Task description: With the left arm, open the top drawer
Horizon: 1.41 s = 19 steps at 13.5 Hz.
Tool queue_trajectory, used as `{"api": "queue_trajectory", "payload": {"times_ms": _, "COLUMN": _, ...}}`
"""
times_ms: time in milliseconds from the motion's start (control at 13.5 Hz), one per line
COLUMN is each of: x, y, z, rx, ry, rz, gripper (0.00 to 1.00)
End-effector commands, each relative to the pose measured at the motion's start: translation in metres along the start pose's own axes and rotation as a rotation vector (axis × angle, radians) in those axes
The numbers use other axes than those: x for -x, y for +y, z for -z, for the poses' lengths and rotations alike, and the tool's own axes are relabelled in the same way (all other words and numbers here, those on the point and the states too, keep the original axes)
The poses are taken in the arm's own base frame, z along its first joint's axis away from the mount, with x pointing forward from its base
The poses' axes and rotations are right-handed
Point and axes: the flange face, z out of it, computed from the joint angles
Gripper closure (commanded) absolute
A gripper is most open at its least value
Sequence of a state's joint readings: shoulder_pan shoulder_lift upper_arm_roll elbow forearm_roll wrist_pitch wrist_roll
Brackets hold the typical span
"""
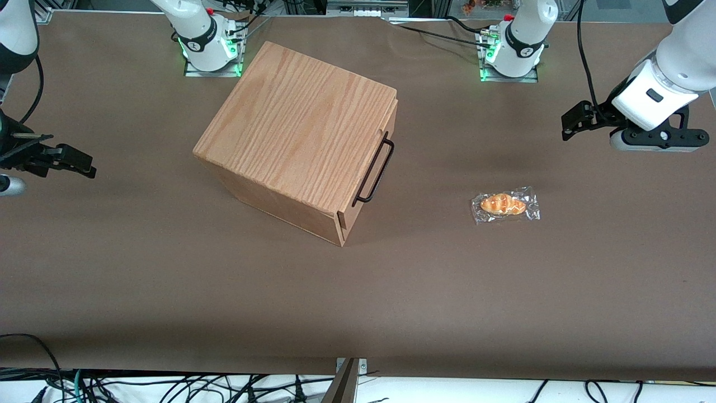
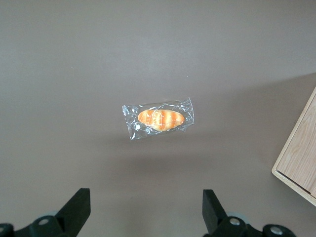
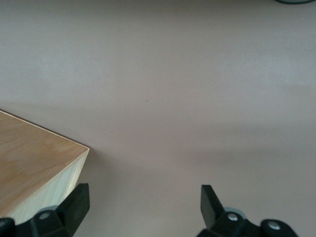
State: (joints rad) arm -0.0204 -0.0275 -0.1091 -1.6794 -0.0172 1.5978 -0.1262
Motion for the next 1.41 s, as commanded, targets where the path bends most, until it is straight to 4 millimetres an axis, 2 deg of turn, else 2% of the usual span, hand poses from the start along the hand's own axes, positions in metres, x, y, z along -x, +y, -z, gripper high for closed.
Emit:
{"api": "queue_trajectory", "payload": {"times_ms": 0, "x": -0.0044, "y": -0.0017, "z": 0.0037, "rx": 0.011, "ry": -0.019, "rz": 0.010, "gripper": 0.00}}
{"api": "queue_trajectory", "payload": {"times_ms": 520, "x": -0.0076, "y": -0.0047, "z": -0.0003, "rx": 0.007, "ry": -0.025, "rz": 0.015, "gripper": 0.00}}
{"api": "queue_trajectory", "payload": {"times_ms": 743, "x": -0.0083, "y": 0.0023, "z": 0.0027, "rx": 0.001, "ry": -0.018, "rz": 0.003, "gripper": 0.00}}
{"api": "queue_trajectory", "payload": {"times_ms": 1041, "x": -0.0112, "y": -0.0024, "z": 0.0002, "rx": 0.013, "ry": -0.024, "rz": 0.010, "gripper": 0.00}}
{"api": "queue_trajectory", "payload": {"times_ms": 1338, "x": -0.0106, "y": 0.0020, "z": 0.0001, "rx": 0.014, "ry": -0.024, "rz": 0.003, "gripper": 0.00}}
